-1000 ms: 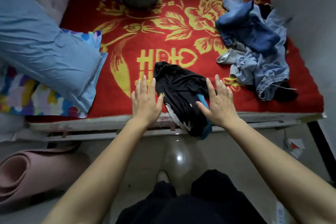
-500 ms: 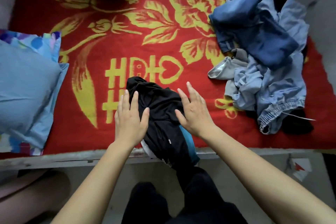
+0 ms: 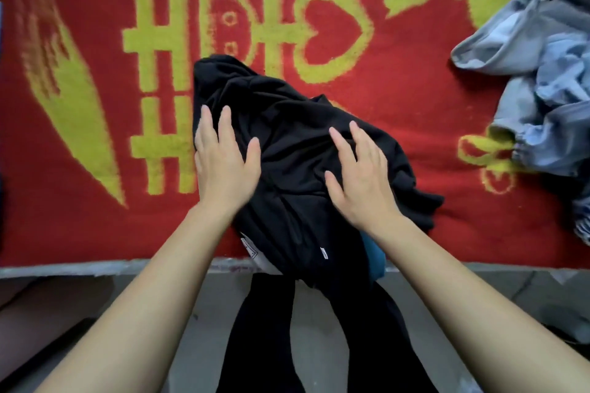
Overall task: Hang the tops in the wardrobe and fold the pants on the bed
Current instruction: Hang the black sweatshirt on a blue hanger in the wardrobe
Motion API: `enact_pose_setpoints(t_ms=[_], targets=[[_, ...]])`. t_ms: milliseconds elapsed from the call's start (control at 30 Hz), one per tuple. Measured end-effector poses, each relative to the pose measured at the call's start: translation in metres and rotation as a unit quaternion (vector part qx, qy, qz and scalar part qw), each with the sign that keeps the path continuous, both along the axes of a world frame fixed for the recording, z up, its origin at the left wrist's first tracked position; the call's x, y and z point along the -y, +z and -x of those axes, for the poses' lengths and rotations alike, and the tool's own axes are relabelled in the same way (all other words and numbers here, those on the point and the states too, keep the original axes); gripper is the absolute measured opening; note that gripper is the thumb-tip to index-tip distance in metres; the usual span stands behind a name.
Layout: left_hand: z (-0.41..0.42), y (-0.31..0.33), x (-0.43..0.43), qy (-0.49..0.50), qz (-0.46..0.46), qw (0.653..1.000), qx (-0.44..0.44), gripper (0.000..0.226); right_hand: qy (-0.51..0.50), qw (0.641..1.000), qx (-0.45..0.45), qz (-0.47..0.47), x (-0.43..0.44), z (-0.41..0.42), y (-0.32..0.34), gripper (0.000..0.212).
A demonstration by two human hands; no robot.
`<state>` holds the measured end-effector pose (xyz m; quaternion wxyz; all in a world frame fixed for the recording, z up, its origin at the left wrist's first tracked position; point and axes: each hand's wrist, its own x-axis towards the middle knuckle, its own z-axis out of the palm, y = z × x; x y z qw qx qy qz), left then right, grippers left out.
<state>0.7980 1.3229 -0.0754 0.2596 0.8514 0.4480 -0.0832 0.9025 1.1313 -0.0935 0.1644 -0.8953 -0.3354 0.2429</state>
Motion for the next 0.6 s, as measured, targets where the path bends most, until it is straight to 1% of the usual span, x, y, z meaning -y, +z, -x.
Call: enact_pose_setpoints(t_ms=[67,133,200,233,300,367,433,500,533,567,600], targets=[[-0.004,-0.016,-0.015,0.051,0.002,0.998,0.023,0.072,-0.012,1.000,0.006,0.008,-0.014,0.000,-0.006,0.071],[-0.007,-0.028,-0.031,0.141,0.029,0.988,0.062,0.069,-0.010,1.000,0.011,0.006,-0.031,0.000,-0.006,0.069],[-0.013,-0.037,-0.049,0.249,0.077,0.959,0.108,0.062,-0.006,1.000,0.012,-0.011,-0.051,-0.003,-0.004,0.067],[-0.016,-0.040,-0.059,0.296,0.103,0.943,0.116,0.059,-0.006,1.000,0.013,-0.021,-0.061,-0.006,-0.004,0.065],[-0.018,-0.048,-0.074,0.343,0.141,0.922,0.111,0.055,-0.007,0.999,0.022,-0.031,-0.082,-0.013,-0.005,0.063],[-0.017,-0.055,-0.083,0.339,0.158,0.922,0.097,0.053,-0.008,0.999,0.030,-0.033,-0.101,-0.020,-0.007,0.062],[-0.015,-0.060,-0.087,0.311,0.142,0.937,0.076,0.054,-0.010,0.999,0.026,-0.031,-0.116,-0.025,-0.012,0.058],[-0.013,-0.063,-0.090,0.274,0.130,0.952,0.044,0.058,-0.022,0.999,-0.010,-0.022,-0.128,-0.030,-0.017,0.054],[-0.012,-0.062,-0.092,0.268,0.148,0.951,0.035,0.061,-0.027,0.999,-0.043,-0.013,-0.133,-0.033,-0.018,0.055],[-0.011,-0.060,-0.092,0.270,0.188,0.943,0.037,0.061,-0.029,0.996,-0.081,0.002,-0.137,-0.036,-0.019,0.060],[-0.010,-0.055,-0.091,0.276,0.243,0.929,0.050,0.053,-0.029,0.992,-0.117,0.026,-0.139,-0.039,-0.018,0.069]])
